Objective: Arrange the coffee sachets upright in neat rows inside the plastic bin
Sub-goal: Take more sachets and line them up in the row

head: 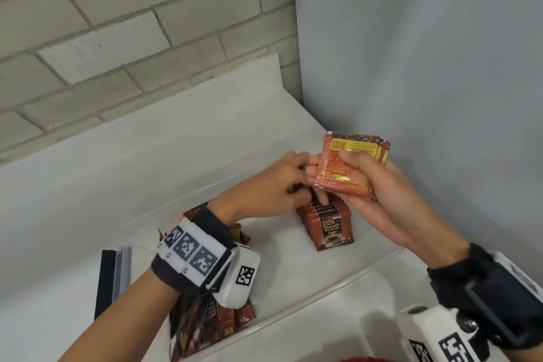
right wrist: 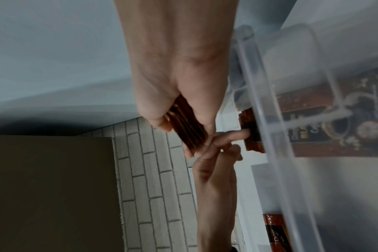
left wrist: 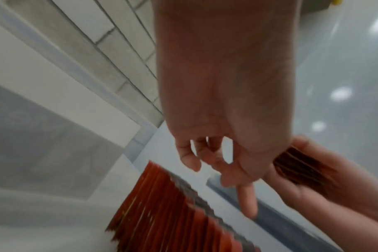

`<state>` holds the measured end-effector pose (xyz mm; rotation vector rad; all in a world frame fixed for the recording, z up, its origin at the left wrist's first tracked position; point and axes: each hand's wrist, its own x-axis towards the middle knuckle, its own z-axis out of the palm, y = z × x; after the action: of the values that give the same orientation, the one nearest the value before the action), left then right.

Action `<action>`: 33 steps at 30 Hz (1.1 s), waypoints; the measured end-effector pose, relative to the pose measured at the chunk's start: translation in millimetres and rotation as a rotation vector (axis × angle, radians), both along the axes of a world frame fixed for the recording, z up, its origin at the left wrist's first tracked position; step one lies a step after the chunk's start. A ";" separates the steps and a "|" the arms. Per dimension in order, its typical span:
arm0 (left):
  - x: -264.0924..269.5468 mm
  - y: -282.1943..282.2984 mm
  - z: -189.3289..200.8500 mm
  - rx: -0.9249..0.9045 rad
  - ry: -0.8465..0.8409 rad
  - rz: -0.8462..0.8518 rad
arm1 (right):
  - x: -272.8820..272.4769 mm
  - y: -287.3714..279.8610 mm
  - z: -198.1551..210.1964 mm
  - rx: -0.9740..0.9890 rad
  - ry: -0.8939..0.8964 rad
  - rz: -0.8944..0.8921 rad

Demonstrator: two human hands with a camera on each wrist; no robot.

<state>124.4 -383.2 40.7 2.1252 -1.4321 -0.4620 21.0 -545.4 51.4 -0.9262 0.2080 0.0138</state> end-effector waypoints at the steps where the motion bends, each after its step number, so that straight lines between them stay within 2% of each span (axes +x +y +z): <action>1: 3.2 2.1 2.2 -0.030 -0.016 0.070 | -0.6 0.6 0.3 -0.039 -0.012 0.019; 3: 5.6 5.0 8.0 -0.114 -0.008 0.200 | -1.8 1.0 0.6 -0.098 -0.025 0.055; 5: 4.8 7.0 15.6 -0.224 0.058 0.256 | -2.0 0.2 -0.1 -0.140 -0.022 0.079; 9: 0.2 9.9 31.5 -0.358 0.238 0.139 | 0.5 -1.9 -4.1 -0.212 0.003 0.091; 13: -0.6 8.4 37.7 -0.388 0.168 0.024 | 0.9 -2.0 -5.1 -0.208 -0.033 0.139; 19: -0.6 8.7 49.1 -0.408 0.165 0.035 | 0.4 1.2 -7.6 -0.216 -0.142 0.182; 26: -4.5 10.3 47.2 -0.288 0.321 0.177 | 0.3 -0.8 -9.6 -0.187 -0.165 0.103; 33: -6.7 10.7 47.1 -0.337 0.502 0.336 | 1.9 1.1 -2.0 -0.083 -0.036 0.023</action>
<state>117.6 -372.4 87.9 1.7636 -0.7904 -0.5311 22.9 -544.3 49.4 -1.0106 0.1653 0.0100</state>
